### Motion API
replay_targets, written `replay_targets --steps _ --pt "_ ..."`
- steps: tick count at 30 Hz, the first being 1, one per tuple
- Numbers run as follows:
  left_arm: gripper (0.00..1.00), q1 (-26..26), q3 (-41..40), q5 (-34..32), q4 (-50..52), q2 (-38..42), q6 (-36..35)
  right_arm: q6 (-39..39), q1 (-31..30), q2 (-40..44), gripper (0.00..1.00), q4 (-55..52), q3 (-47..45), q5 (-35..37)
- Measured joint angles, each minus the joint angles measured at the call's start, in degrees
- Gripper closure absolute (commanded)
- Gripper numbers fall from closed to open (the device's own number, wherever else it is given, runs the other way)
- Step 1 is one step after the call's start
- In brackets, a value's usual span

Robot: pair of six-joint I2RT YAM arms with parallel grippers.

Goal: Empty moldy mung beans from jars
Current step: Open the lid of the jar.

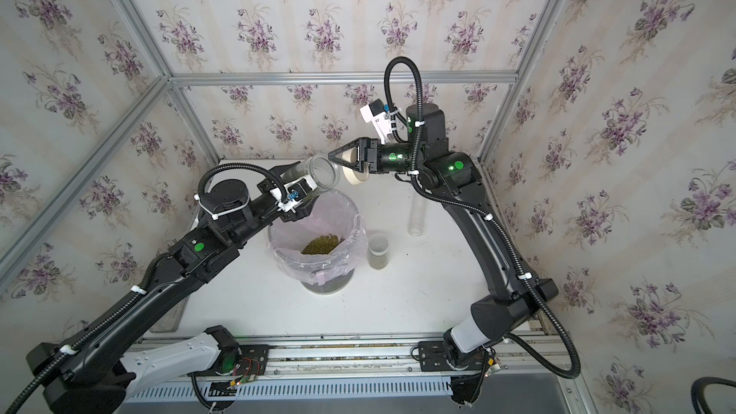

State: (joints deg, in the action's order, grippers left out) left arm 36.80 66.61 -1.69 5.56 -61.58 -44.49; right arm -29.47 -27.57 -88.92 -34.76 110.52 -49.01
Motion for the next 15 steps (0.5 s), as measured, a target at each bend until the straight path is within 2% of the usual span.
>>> replay_targets --steps 4,9,15 --pt "1.00 0.00 -0.13 -0.04 0.07 0.15 0.00 2.80 1.64 -0.66 0.26 -3.34 2.78 2.29" --pt "1.00 0.00 -0.28 -0.17 0.07 0.26 0.00 7.15 5.81 -0.66 0.26 -10.16 3.32 11.67" --pt "1.00 0.00 -0.57 -0.20 0.07 0.79 -0.02 10.27 11.50 0.66 0.27 -13.79 -2.01 21.24"
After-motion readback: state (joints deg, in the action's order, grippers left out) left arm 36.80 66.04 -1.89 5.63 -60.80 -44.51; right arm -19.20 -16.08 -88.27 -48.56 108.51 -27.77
